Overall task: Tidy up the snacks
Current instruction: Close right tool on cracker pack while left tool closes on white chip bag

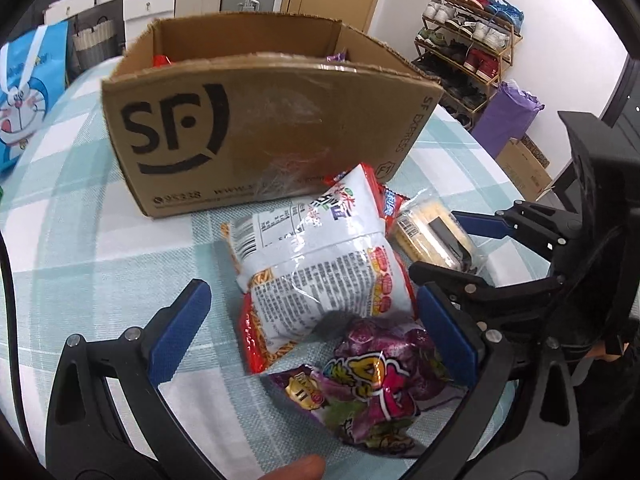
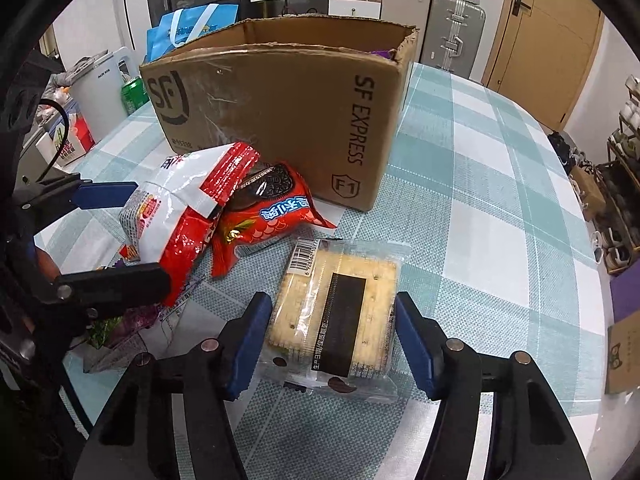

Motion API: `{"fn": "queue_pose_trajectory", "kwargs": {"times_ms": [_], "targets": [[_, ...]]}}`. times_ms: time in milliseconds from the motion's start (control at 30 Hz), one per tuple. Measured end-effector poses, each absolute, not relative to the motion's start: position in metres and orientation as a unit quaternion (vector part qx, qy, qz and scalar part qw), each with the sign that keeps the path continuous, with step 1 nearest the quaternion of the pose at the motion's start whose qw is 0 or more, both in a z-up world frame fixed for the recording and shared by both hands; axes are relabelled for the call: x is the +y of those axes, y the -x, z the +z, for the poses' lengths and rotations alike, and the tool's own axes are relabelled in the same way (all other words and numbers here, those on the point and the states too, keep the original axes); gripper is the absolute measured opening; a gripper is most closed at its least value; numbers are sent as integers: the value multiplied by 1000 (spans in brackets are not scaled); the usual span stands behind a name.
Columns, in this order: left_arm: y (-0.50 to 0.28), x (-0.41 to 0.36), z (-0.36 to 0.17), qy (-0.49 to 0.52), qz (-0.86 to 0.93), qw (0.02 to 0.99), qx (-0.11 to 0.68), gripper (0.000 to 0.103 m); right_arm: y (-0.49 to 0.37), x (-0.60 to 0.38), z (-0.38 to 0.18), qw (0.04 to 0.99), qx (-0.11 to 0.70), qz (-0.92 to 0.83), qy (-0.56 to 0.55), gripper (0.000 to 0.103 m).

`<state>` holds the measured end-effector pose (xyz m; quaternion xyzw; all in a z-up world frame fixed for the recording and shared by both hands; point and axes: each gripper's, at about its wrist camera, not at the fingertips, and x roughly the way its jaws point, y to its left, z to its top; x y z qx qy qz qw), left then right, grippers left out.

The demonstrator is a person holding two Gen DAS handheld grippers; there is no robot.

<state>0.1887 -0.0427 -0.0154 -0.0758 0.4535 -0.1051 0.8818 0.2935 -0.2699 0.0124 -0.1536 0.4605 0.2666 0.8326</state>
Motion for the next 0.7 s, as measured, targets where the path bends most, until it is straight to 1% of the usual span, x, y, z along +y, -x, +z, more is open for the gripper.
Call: {"fn": "queue_pose_trajectory", "kwargs": {"times_ms": [167, 333, 400, 433, 500, 567, 700], "targets": [[-199, -44, -21, 93, -110, 877, 458, 102, -297, -271, 11, 833, 461, 267, 150, 63], [-202, -47, -25, 98, -108, 883, 446, 102, -296, -271, 11, 834, 461, 264, 150, 63], [-202, -48, -25, 104, -111, 884, 441, 97, -295, -271, 12, 834, 461, 264, 149, 63], [-200, -44, -24, 107, -117, 883, 441, 90, -296, -271, 11, 834, 460, 264, 150, 63], [-200, -43, -23, 109, -121, 883, 440, 87, -295, -271, 11, 834, 459, 266, 151, 63], [-197, -39, -21, 113, -122, 886, 433, 79, -295, -271, 11, 834, 459, 267, 151, 63], [-194, -37, -19, 115, -129, 889, 424, 73, -294, -271, 12, 834, 456, 269, 153, 63]]}}
